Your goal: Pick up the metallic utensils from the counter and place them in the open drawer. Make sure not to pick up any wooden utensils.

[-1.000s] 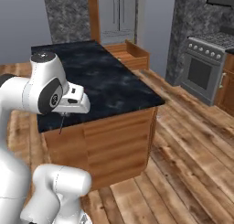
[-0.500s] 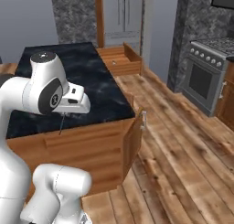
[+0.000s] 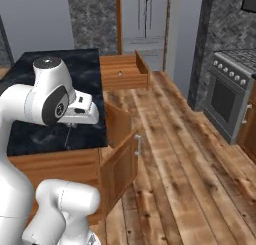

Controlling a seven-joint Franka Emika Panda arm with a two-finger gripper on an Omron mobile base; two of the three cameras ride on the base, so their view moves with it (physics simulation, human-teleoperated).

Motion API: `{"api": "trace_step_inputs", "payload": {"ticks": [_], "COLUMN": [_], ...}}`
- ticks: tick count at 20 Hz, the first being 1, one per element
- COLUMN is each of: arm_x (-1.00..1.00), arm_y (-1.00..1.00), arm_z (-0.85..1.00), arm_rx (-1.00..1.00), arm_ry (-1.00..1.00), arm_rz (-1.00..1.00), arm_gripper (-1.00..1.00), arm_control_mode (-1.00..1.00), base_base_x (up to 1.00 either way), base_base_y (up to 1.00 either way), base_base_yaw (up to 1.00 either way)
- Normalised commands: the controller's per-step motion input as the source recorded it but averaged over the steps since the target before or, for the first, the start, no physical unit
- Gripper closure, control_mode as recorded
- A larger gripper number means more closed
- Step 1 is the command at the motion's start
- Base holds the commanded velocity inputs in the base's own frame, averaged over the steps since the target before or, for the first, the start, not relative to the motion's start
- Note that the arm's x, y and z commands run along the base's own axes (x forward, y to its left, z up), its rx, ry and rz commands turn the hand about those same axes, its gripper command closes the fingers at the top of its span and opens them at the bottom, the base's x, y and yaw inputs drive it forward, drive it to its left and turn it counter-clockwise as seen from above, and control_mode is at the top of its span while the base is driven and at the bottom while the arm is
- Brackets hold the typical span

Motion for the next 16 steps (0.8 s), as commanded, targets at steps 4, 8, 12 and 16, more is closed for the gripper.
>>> {"api": "trace_step_inputs", "payload": {"ticks": [4,8,12,16], "arm_x": [0.00,0.00,0.00,0.00], "arm_y": [0.00,0.00,0.00,0.00], "arm_z": [0.00,0.00,0.00,0.00], "arm_rx": [0.00,0.00,0.00,0.00], "arm_ry": [0.00,0.00,0.00,0.00], "arm_rz": [0.00,0.00,0.00,0.00], "arm_gripper": [1.00,1.00,1.00,1.00], "arm_control_mode": [1.00,1.00,1.00,1.00], "base_base_x": [0.90,0.89,0.90,0.93], "base_base_y": [-1.00,-1.00,-1.00,-1.00], "base_base_yaw": [0.28,0.27,0.27,0.30]}}
